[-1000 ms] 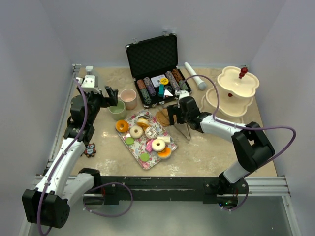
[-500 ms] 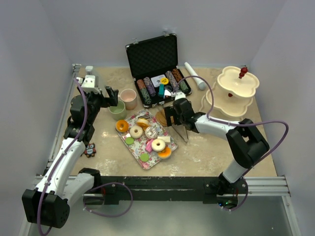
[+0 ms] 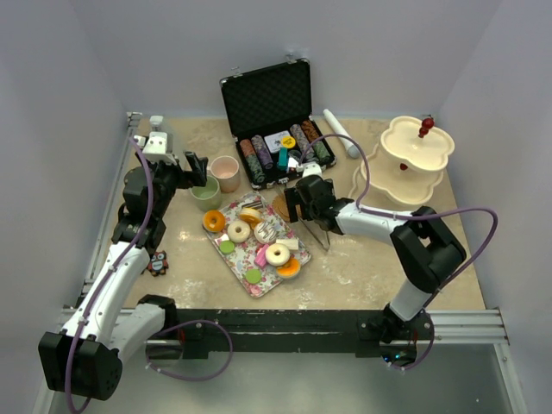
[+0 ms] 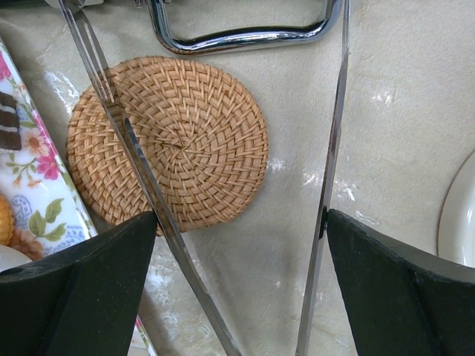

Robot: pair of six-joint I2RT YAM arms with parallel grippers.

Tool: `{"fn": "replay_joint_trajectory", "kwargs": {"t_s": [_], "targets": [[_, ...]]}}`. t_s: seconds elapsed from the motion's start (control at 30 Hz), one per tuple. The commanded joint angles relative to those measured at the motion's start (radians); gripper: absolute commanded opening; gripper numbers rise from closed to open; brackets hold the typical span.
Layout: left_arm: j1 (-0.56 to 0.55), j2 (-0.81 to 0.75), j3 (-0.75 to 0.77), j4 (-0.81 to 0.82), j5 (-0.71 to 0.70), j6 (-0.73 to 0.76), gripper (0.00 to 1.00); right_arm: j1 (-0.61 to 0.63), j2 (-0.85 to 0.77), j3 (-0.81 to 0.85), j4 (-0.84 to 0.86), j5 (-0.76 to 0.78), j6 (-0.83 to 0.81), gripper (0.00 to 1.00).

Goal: Serve the afternoon tea

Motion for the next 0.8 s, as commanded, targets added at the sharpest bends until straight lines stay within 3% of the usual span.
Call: {"fn": "replay_joint_trajectory", "kwargs": {"t_s": [0.0, 0.43, 0.77], "targets": [[-0.006, 0.001, -0.002, 0.046, 0.015, -0.016, 1.00, 0.009, 0.058, 0.013, -0.021, -0.016, 0.034, 0.98], [-0.006, 0.003, 0.000, 0.044, 0.018, -0.016, 1.00, 0.015, 0.125, 0.034, -0.061, 0.013, 0.079, 0.93], [-0.006, 0.010, 0.000, 0.043, 0.018, -0.015, 1.00, 0.015, 0.006, 0.068, -0.129, 0.006, 0.062, 0.70]]}}
